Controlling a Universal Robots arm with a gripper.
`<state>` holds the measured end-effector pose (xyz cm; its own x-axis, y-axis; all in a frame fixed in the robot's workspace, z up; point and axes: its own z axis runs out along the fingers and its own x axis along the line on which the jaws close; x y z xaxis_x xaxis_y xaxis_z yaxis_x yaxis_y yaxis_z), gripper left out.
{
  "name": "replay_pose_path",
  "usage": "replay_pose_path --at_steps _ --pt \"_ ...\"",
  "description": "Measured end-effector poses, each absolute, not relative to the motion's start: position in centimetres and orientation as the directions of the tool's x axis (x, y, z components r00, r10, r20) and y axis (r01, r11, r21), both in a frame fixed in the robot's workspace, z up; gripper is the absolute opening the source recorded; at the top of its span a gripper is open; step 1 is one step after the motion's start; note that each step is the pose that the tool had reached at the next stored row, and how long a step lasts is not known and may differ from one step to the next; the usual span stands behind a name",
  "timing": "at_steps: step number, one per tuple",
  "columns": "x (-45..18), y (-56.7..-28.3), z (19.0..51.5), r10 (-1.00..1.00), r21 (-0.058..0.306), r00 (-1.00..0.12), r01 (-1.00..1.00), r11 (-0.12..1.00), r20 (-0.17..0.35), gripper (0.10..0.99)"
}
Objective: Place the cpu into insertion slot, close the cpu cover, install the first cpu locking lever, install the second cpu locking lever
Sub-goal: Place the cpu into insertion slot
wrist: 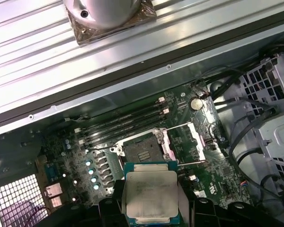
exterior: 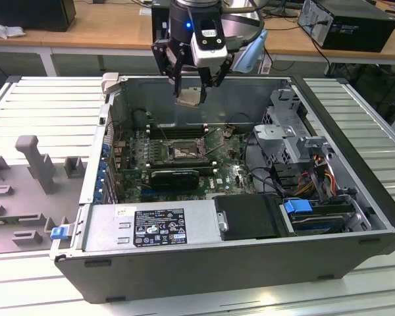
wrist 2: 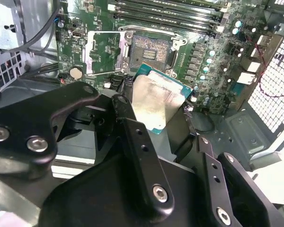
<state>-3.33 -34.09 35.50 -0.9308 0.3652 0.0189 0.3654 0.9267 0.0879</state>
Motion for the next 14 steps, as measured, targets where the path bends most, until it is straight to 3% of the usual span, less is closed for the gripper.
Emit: replay_pose_path --at_steps 14 --pt "-3.33 -34.09 35.5 0.497 0.088 -0.868 0.496 0.864 0.019 0.529"
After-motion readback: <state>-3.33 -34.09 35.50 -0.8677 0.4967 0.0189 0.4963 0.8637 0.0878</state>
